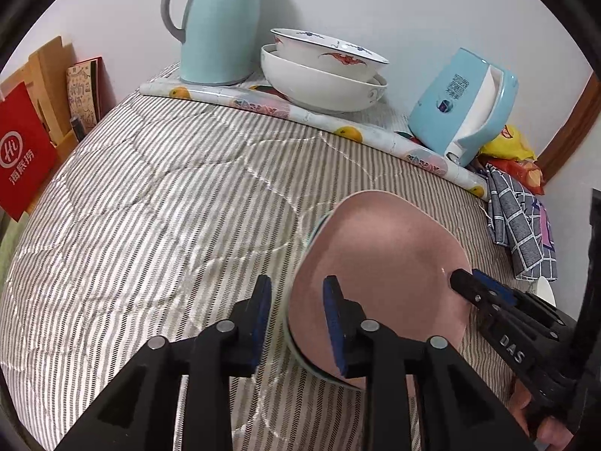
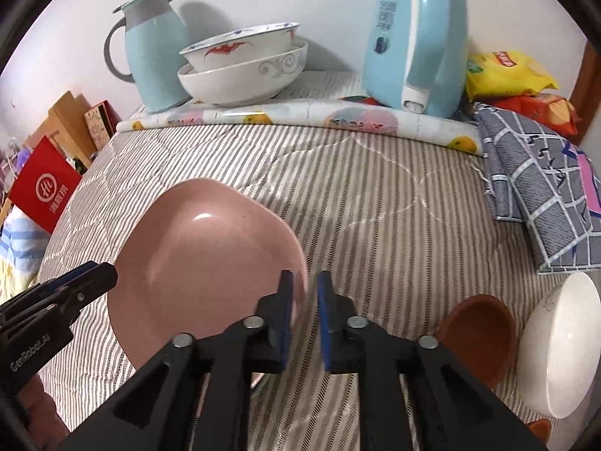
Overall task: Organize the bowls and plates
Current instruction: 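Lower the pink plate onto the light-blue plate and open both grippers, then move the right gripper to a brown bowl while the left gripper approaches the other brown bowl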
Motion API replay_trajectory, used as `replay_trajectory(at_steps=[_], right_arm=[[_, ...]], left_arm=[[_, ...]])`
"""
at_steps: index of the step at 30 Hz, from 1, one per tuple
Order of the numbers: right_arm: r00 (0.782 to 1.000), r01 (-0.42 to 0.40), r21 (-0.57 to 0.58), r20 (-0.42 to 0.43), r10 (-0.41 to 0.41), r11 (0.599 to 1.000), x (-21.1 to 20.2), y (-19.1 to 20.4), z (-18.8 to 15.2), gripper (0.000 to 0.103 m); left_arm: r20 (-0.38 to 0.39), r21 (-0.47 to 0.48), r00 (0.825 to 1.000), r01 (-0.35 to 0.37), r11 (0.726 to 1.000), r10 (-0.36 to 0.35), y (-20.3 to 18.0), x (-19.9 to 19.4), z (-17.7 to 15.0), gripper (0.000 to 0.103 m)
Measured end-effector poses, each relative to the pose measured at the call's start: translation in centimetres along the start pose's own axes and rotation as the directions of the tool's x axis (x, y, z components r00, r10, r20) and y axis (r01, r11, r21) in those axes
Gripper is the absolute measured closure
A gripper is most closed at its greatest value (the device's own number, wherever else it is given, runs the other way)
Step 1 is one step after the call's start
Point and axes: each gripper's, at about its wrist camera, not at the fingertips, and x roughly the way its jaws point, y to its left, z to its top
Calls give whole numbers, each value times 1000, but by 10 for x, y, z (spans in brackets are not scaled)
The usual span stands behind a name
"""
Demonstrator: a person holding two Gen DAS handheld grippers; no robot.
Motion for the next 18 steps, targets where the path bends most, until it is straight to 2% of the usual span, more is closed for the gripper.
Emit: replay_trajectory(at_steps=[5, 9, 18], right_arm=[[999, 6, 17, 34, -6, 1000, -20, -13, -8, 69], [998, 32, 41, 58, -35, 999, -36, -27, -16, 69], [992, 65, 114, 102, -77, 991, -74, -68, -44, 69]], left_arm=[[-7, 6, 1000, 1, 1000, -1, -7, 1, -3, 69], [5, 25, 1000, -6, 1000, 6, -17, -7, -8, 69], [22, 69, 999, 25, 997, -26, -52, -22, -18, 65]])
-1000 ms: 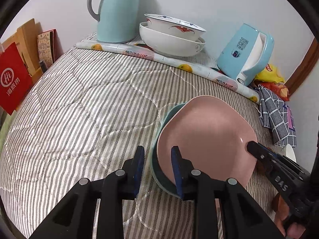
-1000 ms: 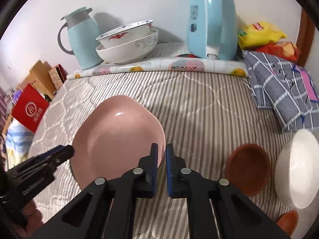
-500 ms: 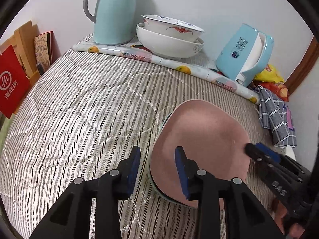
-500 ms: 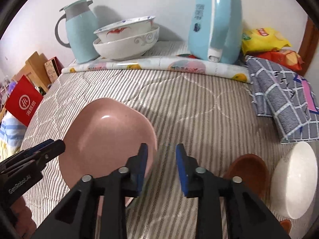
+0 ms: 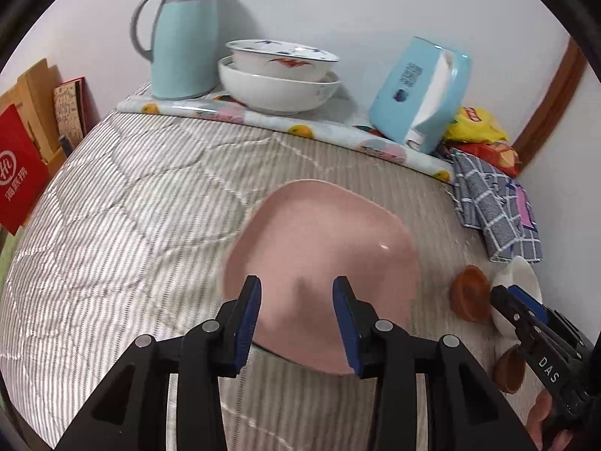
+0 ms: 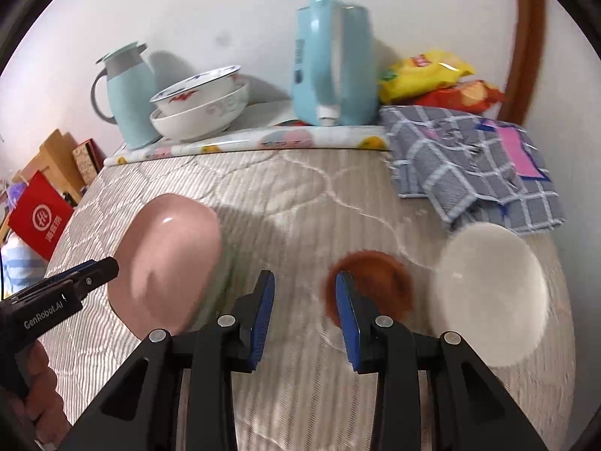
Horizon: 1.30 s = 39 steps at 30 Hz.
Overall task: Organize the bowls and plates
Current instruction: 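Move the right gripper to a brown bowl while the left gripper approaches the other brown bowl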
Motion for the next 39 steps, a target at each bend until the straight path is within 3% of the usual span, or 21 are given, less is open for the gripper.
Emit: replay_trajectory(at_steps=[11, 16, 20, 29, 34, 39], right_arm=[[993, 88, 147, 68, -98, 985, -53, -89, -27, 53], [985, 133, 155, 90, -148, 979, -71, -115, -44, 35], [984, 140, 171, 85, -156, 975, -77, -133, -58, 35], [990, 126, 211, 40, -138, 969, -71, -161, -85, 35], [994, 107, 208, 9, -111, 972, -56, -164, -93, 36], [998, 67, 188, -31, -63, 980, -38, -161, -99, 43]], left_arm=[[28, 106, 999, 38, 994, -41, -76, -12, -12, 65], [33, 160, 998, 39, 986, -45, -113, -13, -17, 63], [43, 204, 998, 32, 978, -41, -133, -7, -22, 55], [-9, 209, 1000, -4, 978, 6, -151, 20, -33, 55], [-16, 197, 1000, 12, 980, -9, -155, 31, -36, 55], [-47, 201, 998, 40, 979, -31, -162, 46, -34, 55]])
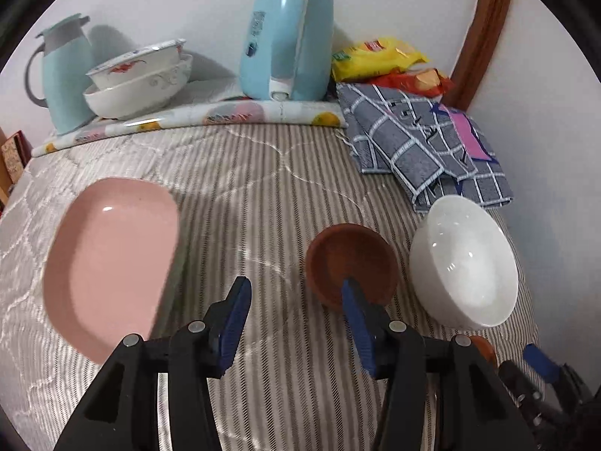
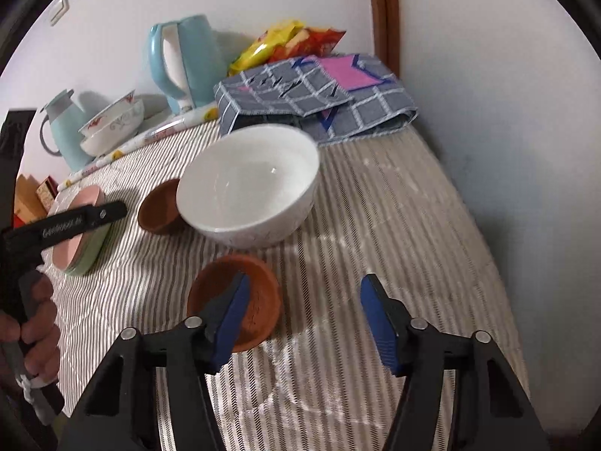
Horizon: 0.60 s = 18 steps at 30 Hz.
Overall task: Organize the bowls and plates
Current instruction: 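Move the right gripper to a brown bowl while the left gripper approaches the other brown bowl, then close the right gripper on its brown bowl rim while the left gripper grasps the other brown bowl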
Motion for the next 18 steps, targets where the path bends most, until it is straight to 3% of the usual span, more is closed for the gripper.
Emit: replay_trajectory(at_steps=[4, 9, 10, 12, 18], right_arm=[[999, -1, -22, -49, 0, 1000, 16, 2, -5, 52], [997, -15, -26, -70, 13, 1000, 28, 4, -8, 52], [997, -19, -26, -79, 17, 999, 31, 4, -9, 52], [996, -19, -28, -92, 16, 999, 37, 4, -12, 52], [998, 0, -52, -56, -3, 999, 38, 6, -14, 52]], left_arm=[[-28, -14, 1000, 3, 1000, -3, -4, 15, 2, 55], [-43, -12, 999, 0, 1000, 0, -7, 29, 6, 55], [-50, -12, 999, 0, 1000, 0, -8, 33, 7, 56], [-62, -14, 998, 17, 1000, -18, -7, 38, 7, 69], [-64, -34, 998, 19, 999, -21, -5, 50, 6, 70]])
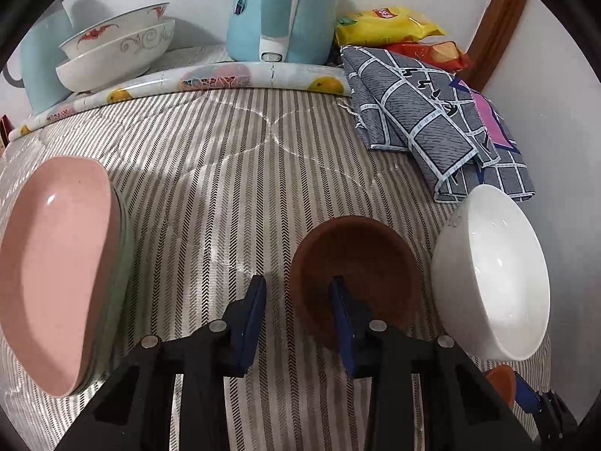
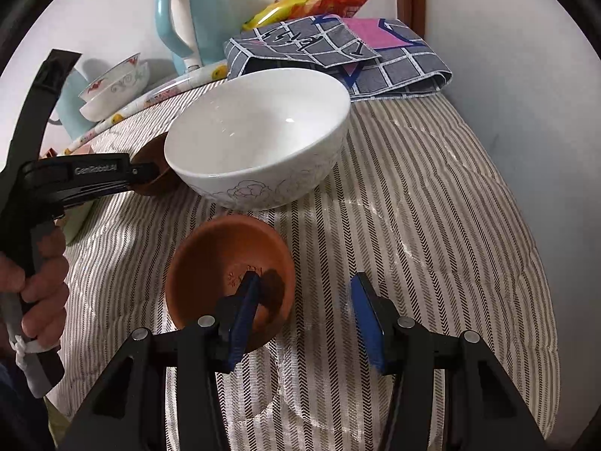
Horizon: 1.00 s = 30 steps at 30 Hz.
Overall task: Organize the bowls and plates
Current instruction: 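Close the right gripper on its brown bowl rim while the left gripper grasps the other brown bowl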
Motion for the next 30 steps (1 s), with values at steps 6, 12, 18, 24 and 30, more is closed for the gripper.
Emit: replay_trajectory(at_steps=[6, 12, 18, 24, 30], right_arm=[[1000, -5, -2, 22, 5, 1000, 1, -1, 0, 49], [1000, -17, -10, 14, 17, 1000, 3, 1, 2, 43], [1000, -8, 7, 14, 8, 1000, 4, 1, 3, 42], [1000, 3, 23, 19, -3, 1000, 3, 4, 2, 54], [1000, -28, 43, 14, 27, 999, 0, 7, 4, 89]], left_arm=[[24, -7, 1000, -5, 1000, 6, -1, 1, -1, 70], [38, 5, 999, 0, 1000, 0, 0, 0, -4, 70], [42, 12, 999, 4, 1000, -4, 0, 0, -4, 69], [31, 25, 999, 14, 1000, -15, -3, 0, -3, 78], [23, 14, 999, 44, 999, -45, -3, -3, -3, 90]])
